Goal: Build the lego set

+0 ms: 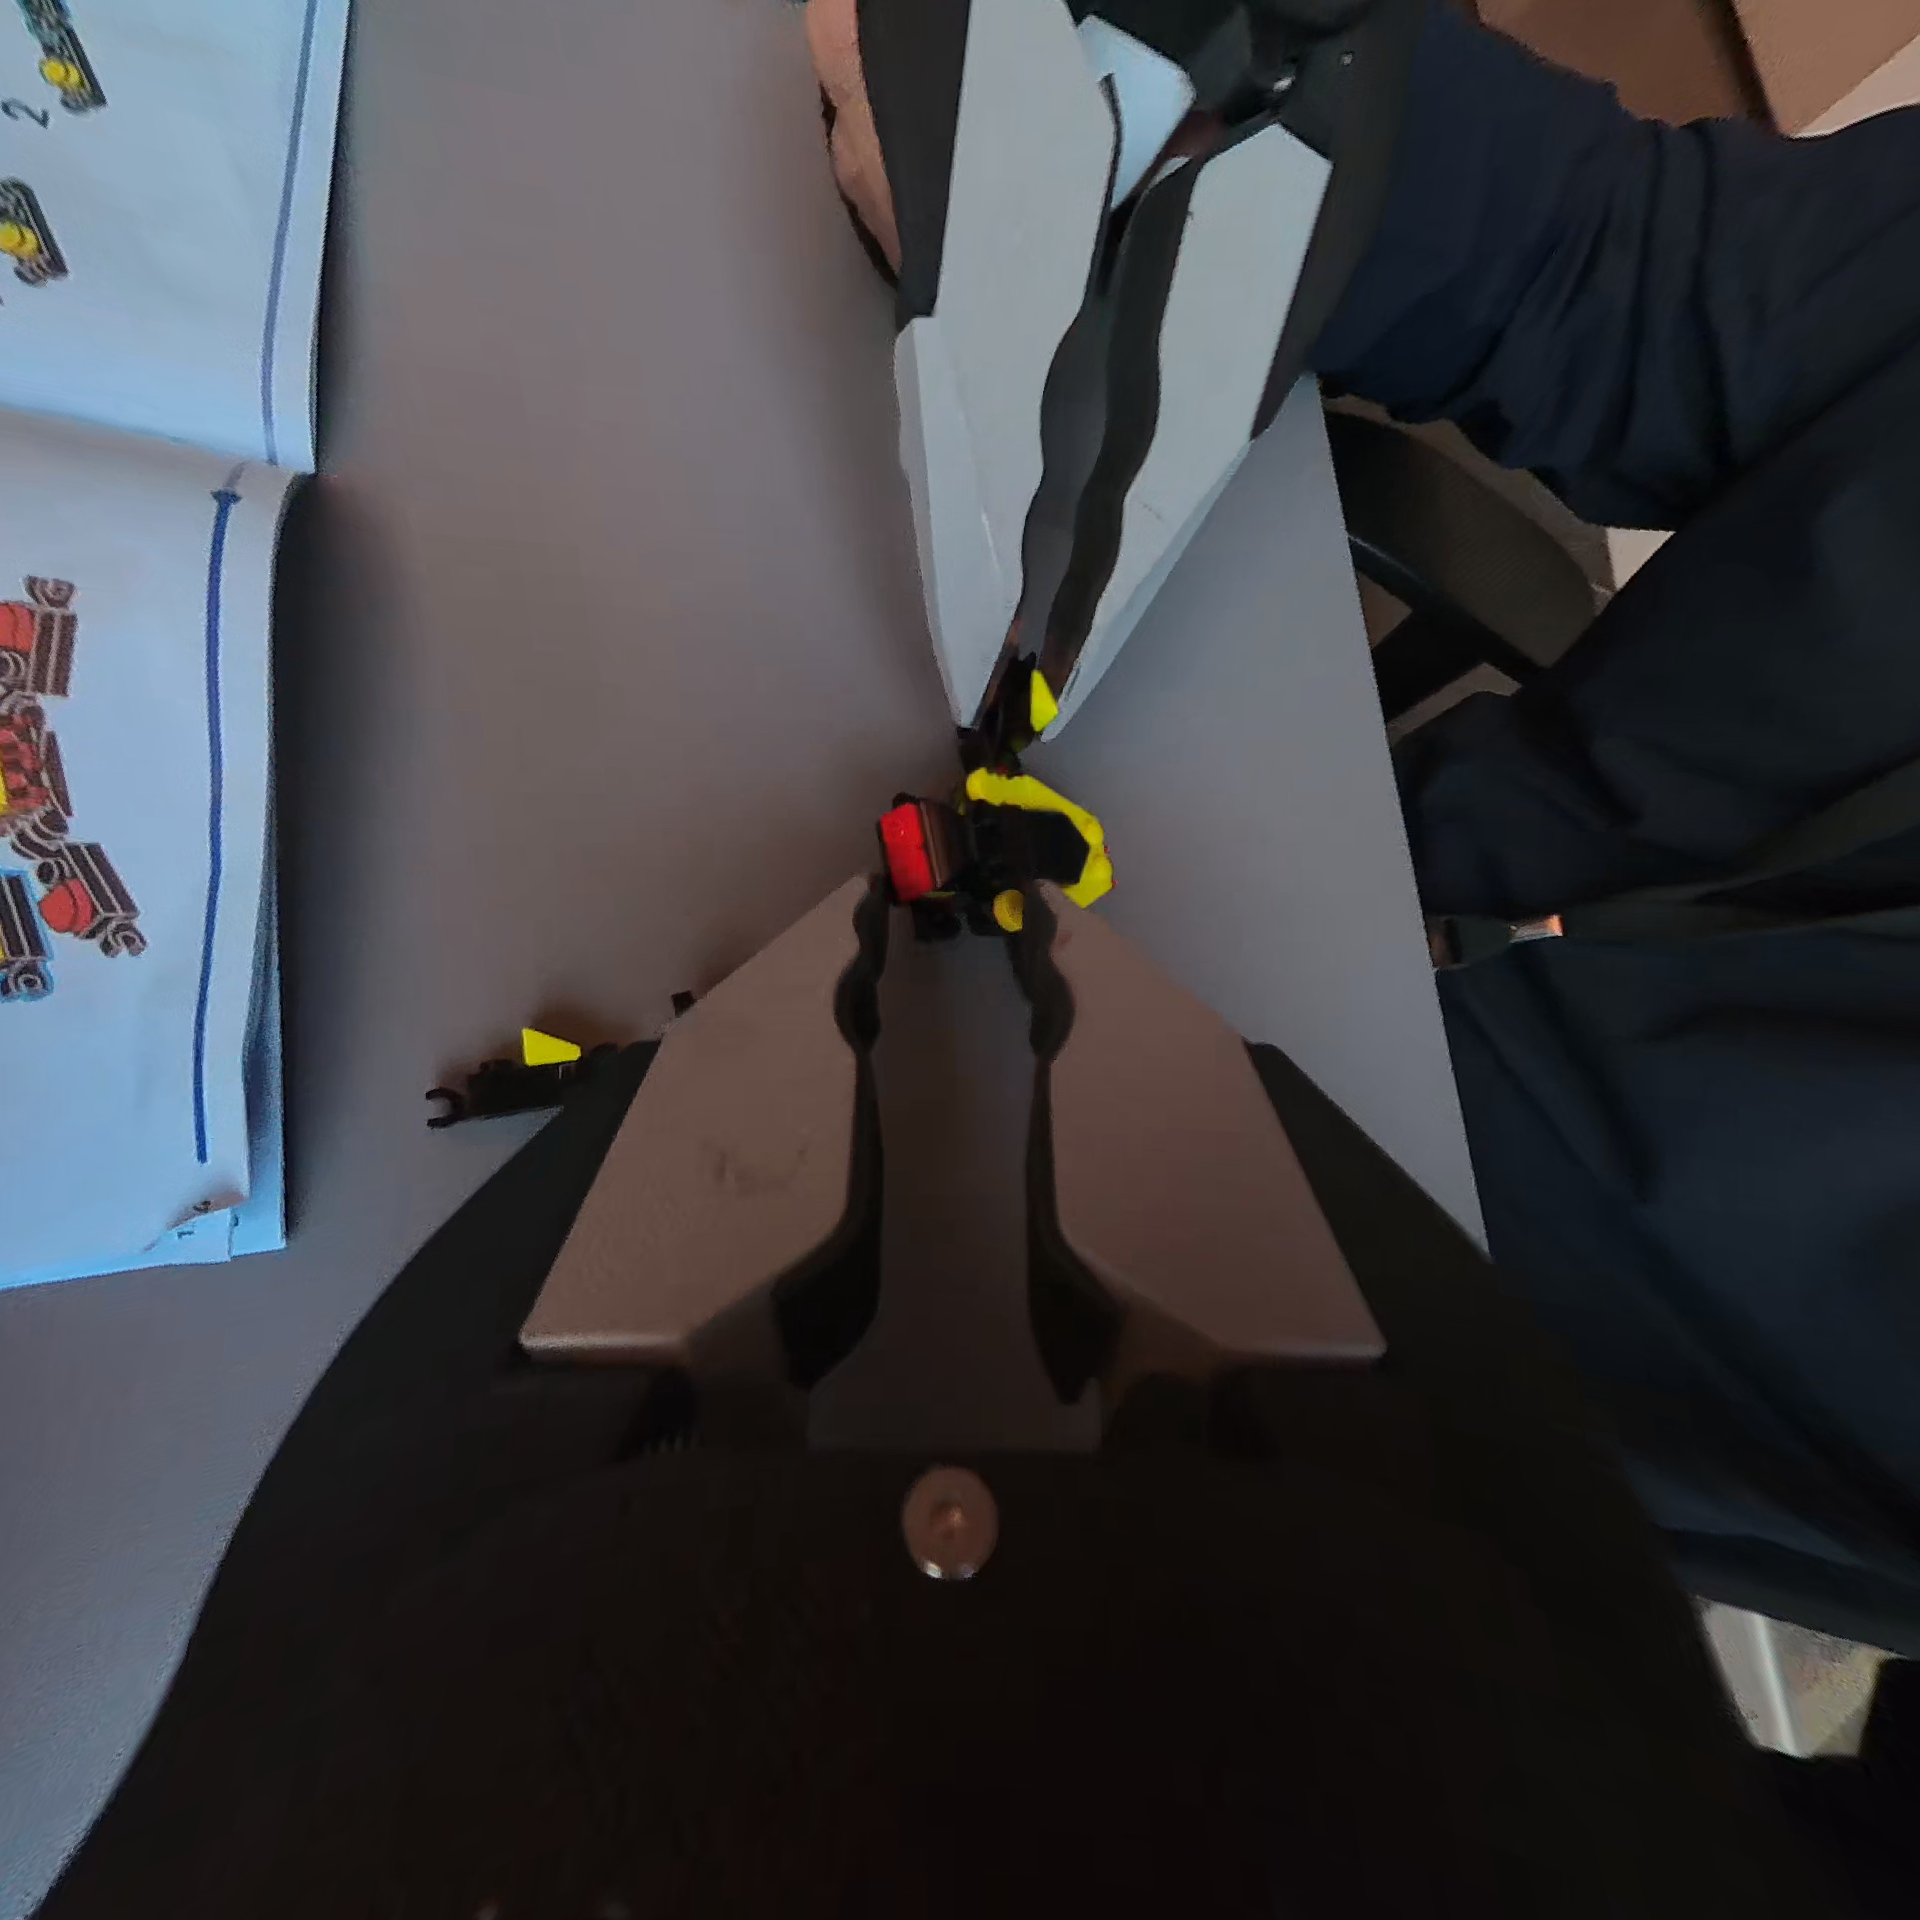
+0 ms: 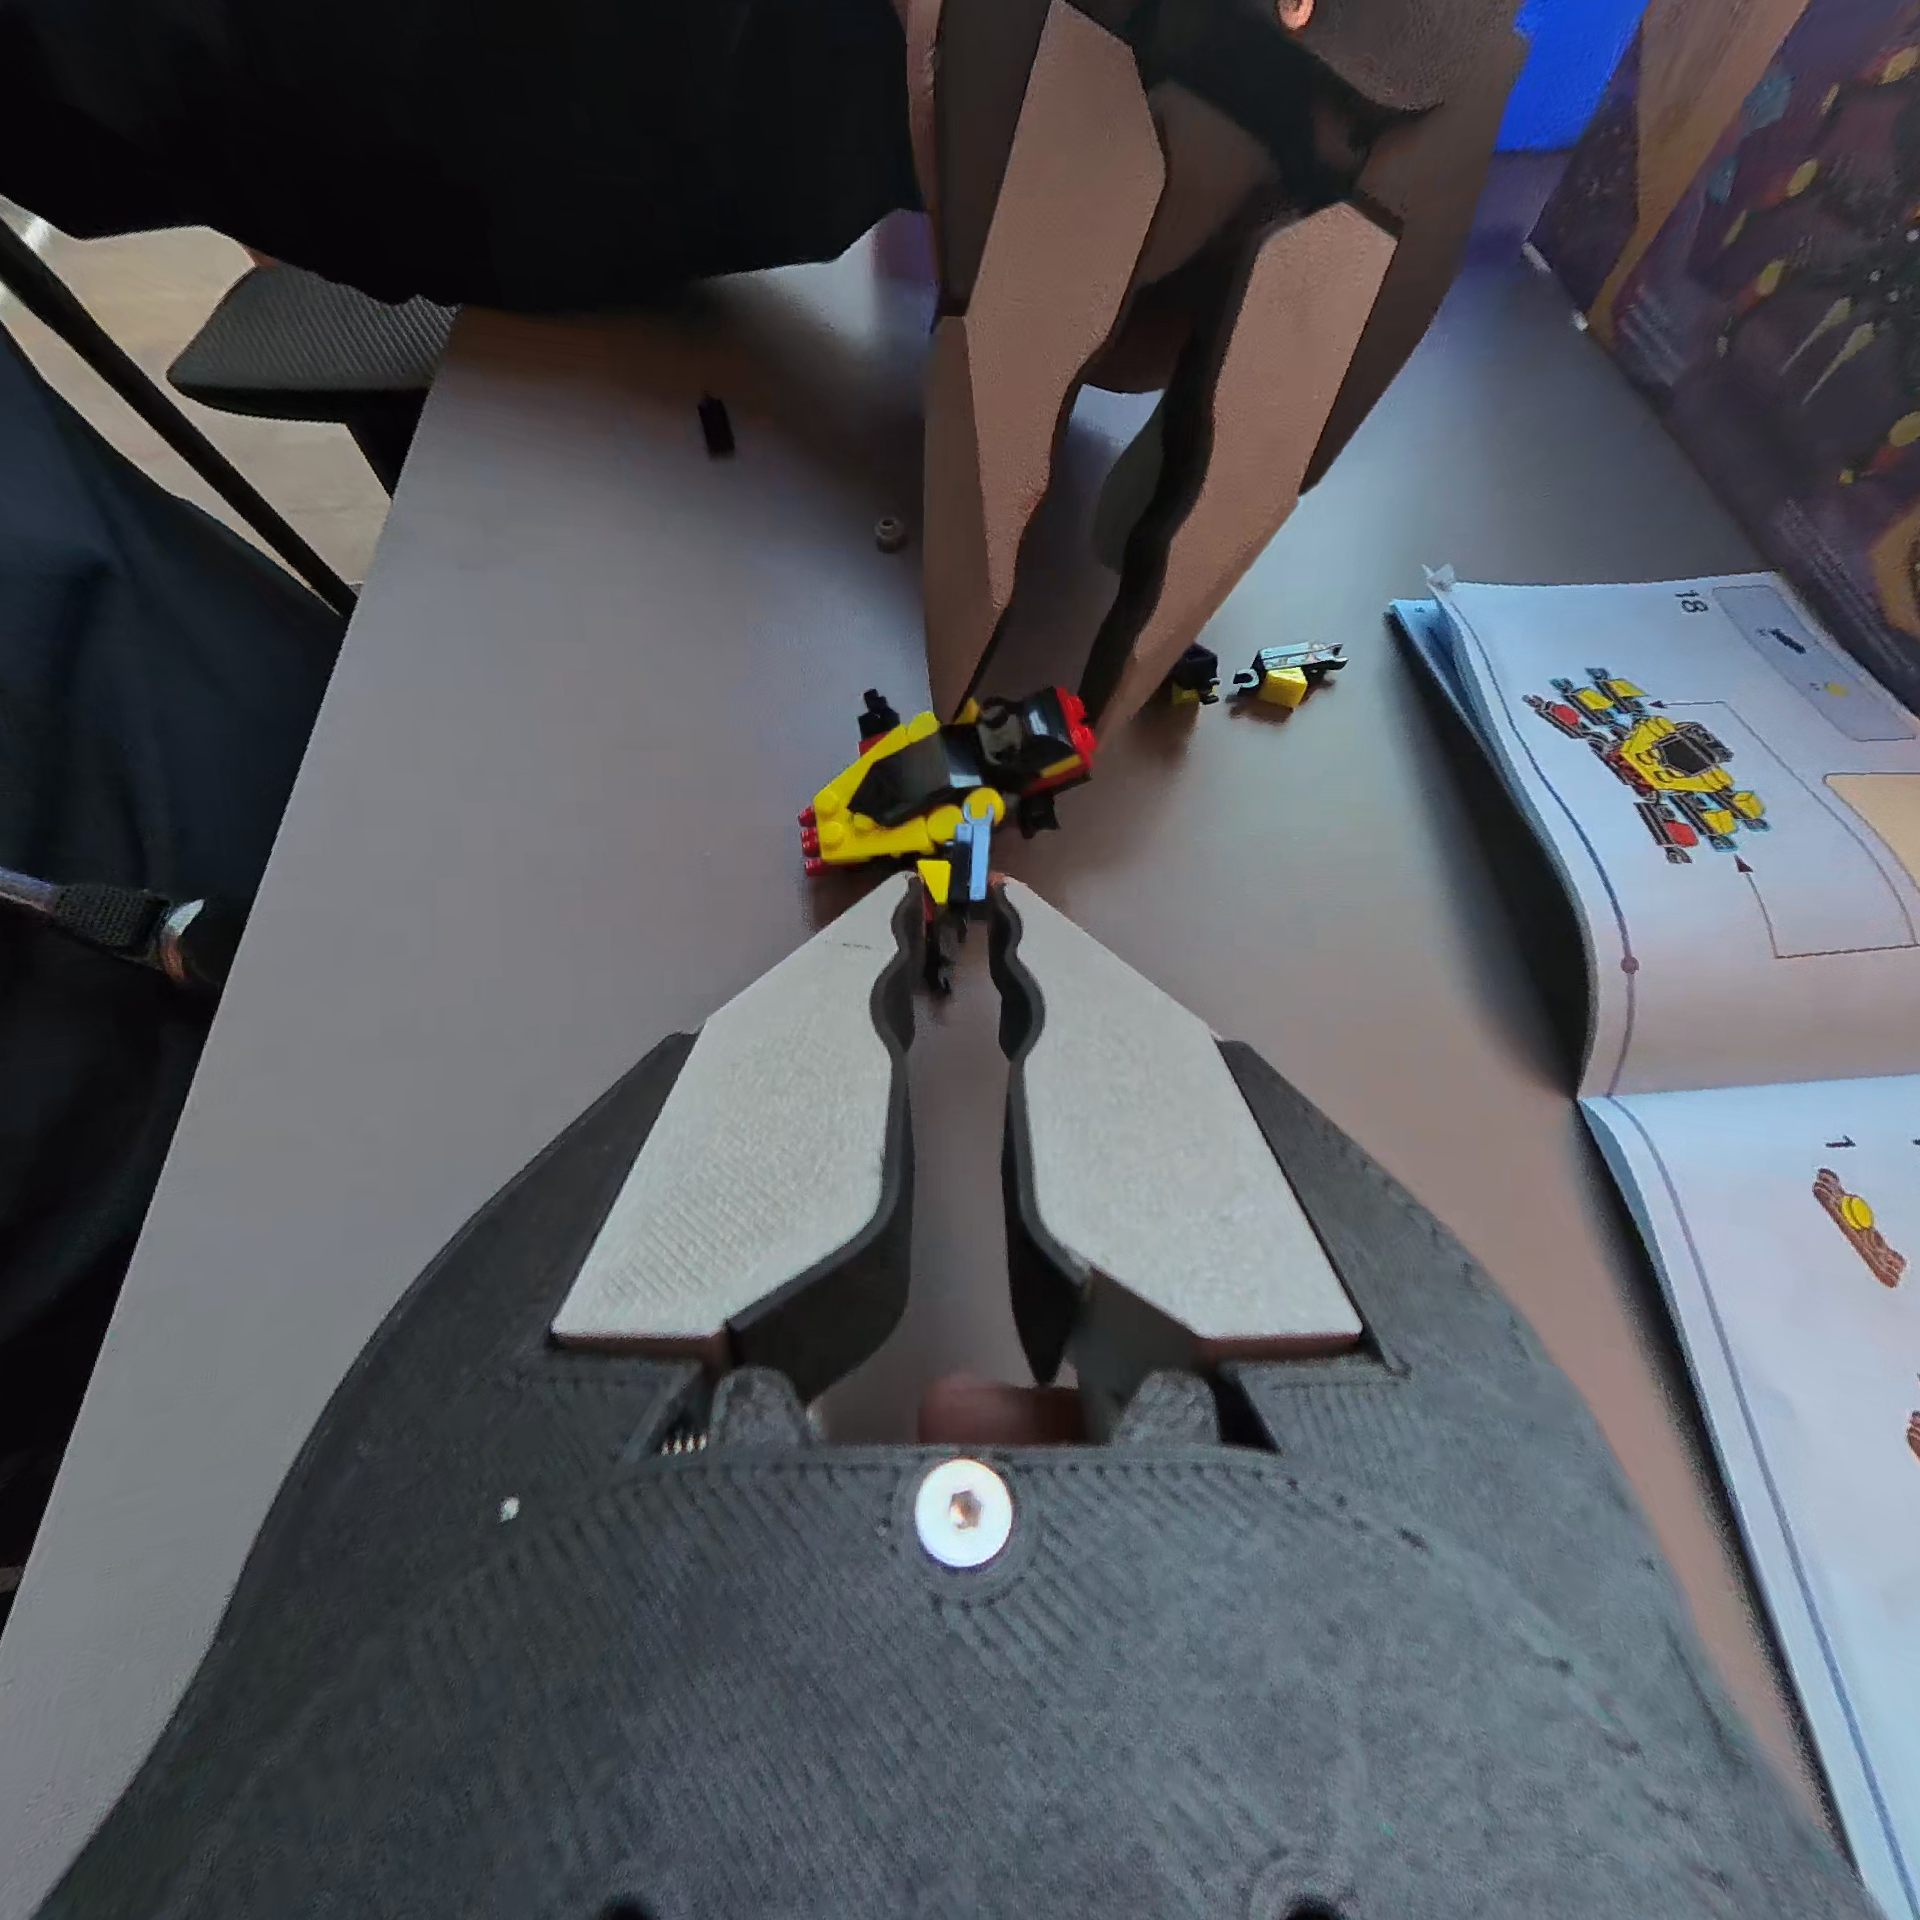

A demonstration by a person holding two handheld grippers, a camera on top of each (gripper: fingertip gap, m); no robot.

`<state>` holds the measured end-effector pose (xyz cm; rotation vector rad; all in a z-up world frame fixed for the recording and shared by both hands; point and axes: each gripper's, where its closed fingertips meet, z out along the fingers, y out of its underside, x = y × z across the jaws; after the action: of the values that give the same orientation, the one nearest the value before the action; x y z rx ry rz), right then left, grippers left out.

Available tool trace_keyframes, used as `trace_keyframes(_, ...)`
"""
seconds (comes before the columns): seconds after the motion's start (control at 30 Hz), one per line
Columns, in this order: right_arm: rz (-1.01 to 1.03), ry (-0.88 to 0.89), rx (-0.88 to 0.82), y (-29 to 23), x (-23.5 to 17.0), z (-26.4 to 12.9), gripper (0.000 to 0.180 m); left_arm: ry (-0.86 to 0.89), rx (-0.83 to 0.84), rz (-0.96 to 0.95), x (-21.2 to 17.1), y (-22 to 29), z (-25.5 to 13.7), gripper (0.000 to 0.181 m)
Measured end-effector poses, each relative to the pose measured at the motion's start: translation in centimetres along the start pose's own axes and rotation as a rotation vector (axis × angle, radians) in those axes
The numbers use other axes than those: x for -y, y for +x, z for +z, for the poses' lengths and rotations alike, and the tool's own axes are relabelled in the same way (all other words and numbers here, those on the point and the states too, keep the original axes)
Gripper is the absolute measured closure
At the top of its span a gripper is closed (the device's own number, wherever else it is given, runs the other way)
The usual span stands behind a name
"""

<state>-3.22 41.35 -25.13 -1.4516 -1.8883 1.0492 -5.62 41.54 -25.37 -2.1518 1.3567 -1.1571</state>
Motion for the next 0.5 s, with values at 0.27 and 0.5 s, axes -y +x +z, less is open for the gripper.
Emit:
trace_keyframes(0.27,-0.017,-0.084,-0.008,-0.24,-1.10,0.72,0.171,0.024,-0.043,-0.164,-0.47,-0.08,0.15,0.150)
trace_keyframes(0.5,0.003,-0.084,-0.015,-0.06,-1.09,0.75,0.171,0.053,-0.059,-0.294,-0.53,0.32,0.29,0.139)
